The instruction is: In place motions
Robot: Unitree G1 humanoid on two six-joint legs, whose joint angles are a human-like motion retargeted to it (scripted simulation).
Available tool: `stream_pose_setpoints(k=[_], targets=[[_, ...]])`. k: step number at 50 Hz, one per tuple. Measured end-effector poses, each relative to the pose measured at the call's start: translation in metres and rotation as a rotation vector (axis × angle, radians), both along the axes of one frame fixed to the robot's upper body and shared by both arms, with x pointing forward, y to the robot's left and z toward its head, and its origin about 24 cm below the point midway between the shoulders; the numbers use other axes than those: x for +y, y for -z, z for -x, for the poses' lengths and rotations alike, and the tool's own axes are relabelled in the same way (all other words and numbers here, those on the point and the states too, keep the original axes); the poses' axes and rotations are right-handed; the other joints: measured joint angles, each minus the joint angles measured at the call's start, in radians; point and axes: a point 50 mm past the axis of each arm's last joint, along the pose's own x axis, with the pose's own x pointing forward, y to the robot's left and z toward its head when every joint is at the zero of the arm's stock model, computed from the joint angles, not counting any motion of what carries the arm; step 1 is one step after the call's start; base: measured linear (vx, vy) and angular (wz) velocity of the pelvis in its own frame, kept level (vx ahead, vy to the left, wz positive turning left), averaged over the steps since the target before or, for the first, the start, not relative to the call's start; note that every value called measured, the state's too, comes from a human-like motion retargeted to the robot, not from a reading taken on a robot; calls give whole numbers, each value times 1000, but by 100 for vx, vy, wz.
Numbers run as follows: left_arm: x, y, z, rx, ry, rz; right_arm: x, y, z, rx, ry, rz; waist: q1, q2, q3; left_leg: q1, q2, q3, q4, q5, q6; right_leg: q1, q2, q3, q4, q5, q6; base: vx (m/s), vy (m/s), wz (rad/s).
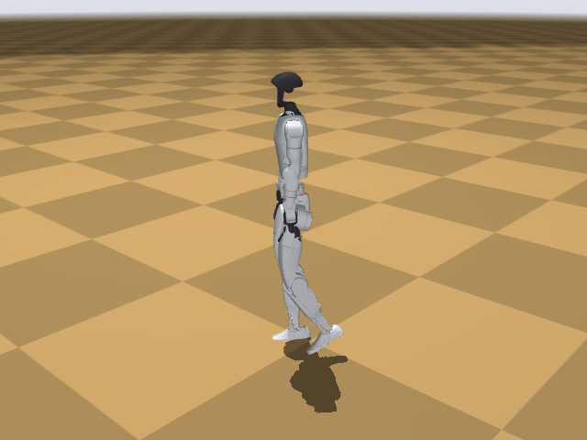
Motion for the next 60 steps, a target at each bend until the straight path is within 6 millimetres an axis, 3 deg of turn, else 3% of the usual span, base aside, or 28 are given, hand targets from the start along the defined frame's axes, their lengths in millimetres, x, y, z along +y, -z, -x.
stream_pose_setpoints(k=[4, 8, 10, 12, 14, 24, 32, 46, 52, 60], targets=[[-5, 0, -6, -29, -6, 15, -14, -1, 11, 51, -31, 52, 7, 33, 9, -25, -44, -54, -149, -29, -38, -4, 26, 21, 4, 0, 1, -2, 1, -53], [-7, 1, -1, -15, 5, 14, -18, -2, 25, 102, -2, 56, 17, 85, 18, -25, -91, -190, -370, 36, -159, 0, 81, 34, 4, -2, -2, 5, 1, -58], [-8, 1, 8, 8, 0, 13, -16, -1, 34, 134, 31, 49, 23, 103, 22, -9, -103, -228, -474, 212, -142, 11, 105, 45, 5, -4, -4, 14, 2, -64], [-8, 2, 17, 35, -18, 17, -14, -1, 41, 160, 58, 41, 1, 108, 14, 12, -108, -272, -475, 133, -148, 11, 106, 51, 11, -8, -6, 16, 6, -48], [-8, 2, 26, 64, -46, 18, -8, 0, 45, 174, 81, 29, -5, 118, 14, 24, -66, -159, -490, 138, -155, 9, 123, 77, 17, -7, -13, 10, 4, -69], [3, 1, 56, 168, -104, -19, 19, 4, 61, 199, 119, -59, -20, 119, -8, 85, -58, -118, -553, 133, -134, 15, 135, 105, 29, -17, -16, 13, 2, -32], [2, 1, 50, 153, -134, -12, 16, 4, 49, 183, 39, -52, -19, 119, -20, 93, -63, -104, -557, 127, -122, 11, 132, 117, 34, -20, -12, 7, 3, -13], [-3, 2, 33, 95, -86, 19, 14, 3, 14, 63, 83, -57, -5, 120, -31, 97, -73, -103, -552, 121, -111, 15, 121, 116, 37, -23, -5, 6, 2, -2], [-3, 1, 41, 124, -98, 14, 18, 4, 15, 65, 69, -71, -4, 126, -43, 113, -71, -105, -584, 141, -114, 18, 127, 115, 36, -23, -5, 6, 1, -1], [-2, 1, 54, 173, -116, 9, 20, 4, 31, 124, 60, -77, -1, 141, -71, 127, -67, -102, -638, 172, -123, 16, 138, 121, 31, -17, 2, 5, 1, -2]])
